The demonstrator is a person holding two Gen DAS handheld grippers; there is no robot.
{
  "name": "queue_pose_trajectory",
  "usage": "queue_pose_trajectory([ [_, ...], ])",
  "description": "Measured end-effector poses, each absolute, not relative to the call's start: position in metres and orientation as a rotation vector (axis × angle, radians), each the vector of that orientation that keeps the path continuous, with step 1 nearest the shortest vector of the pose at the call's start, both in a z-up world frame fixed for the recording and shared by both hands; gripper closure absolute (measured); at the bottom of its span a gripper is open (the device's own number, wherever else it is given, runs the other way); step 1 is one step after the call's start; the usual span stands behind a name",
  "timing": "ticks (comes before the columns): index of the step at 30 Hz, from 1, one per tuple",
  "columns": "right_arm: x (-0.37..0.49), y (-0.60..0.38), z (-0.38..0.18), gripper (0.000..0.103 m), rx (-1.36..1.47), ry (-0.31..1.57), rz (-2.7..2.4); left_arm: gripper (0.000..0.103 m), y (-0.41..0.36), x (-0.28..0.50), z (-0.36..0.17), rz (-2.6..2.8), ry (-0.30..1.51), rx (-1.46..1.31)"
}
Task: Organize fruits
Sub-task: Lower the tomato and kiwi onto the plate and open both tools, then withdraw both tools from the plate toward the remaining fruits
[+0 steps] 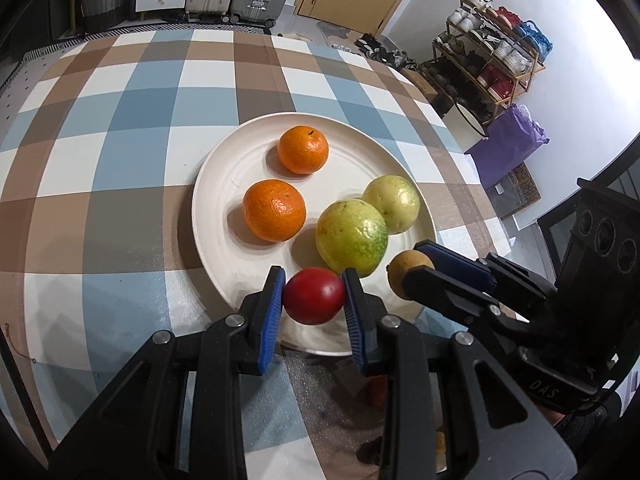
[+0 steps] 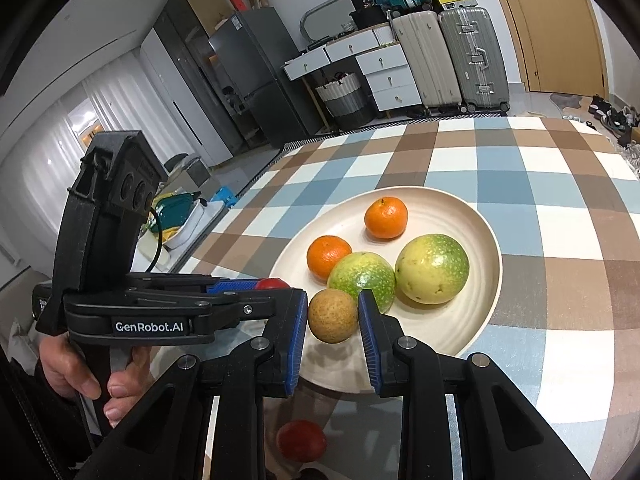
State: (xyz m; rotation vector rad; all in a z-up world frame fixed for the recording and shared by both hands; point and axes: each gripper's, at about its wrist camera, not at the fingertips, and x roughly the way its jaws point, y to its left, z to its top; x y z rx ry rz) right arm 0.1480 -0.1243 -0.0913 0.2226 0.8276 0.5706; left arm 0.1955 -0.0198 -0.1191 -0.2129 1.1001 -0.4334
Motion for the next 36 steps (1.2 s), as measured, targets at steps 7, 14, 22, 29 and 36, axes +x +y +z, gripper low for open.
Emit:
queue_pose_trajectory([
  [7,0.149,-0.122,-0.096,0.077,0.198,0.831,0.574,0.077,-0.023,0.203,-0.129,-0.435,1.12,-0.225],
  [14,0.148,-0.127,-0.095,0.076,0.214,0.808,0.558,0.077,-0.021,0.201,-0.123,-0.428,1.108,-0.235],
  [22,0.14,-0.131,-0.083,0.073,0.222,0.773,0.545,0.069,-0.019,0.186,-0.111,-0.423,1.089,-0.228],
  [29,0.128,-0.131,-0.072,0.067,0.21,0.752,0.54,0.067,-0.013,0.168,-0.098,-0.406,1.066,-0.224],
  [36,0.112,-0.136,-0.06,0.054,0.211,0.723,0.516,0.05,-0.006,0.146,-0.083,-0.385,1.036,-0.222],
])
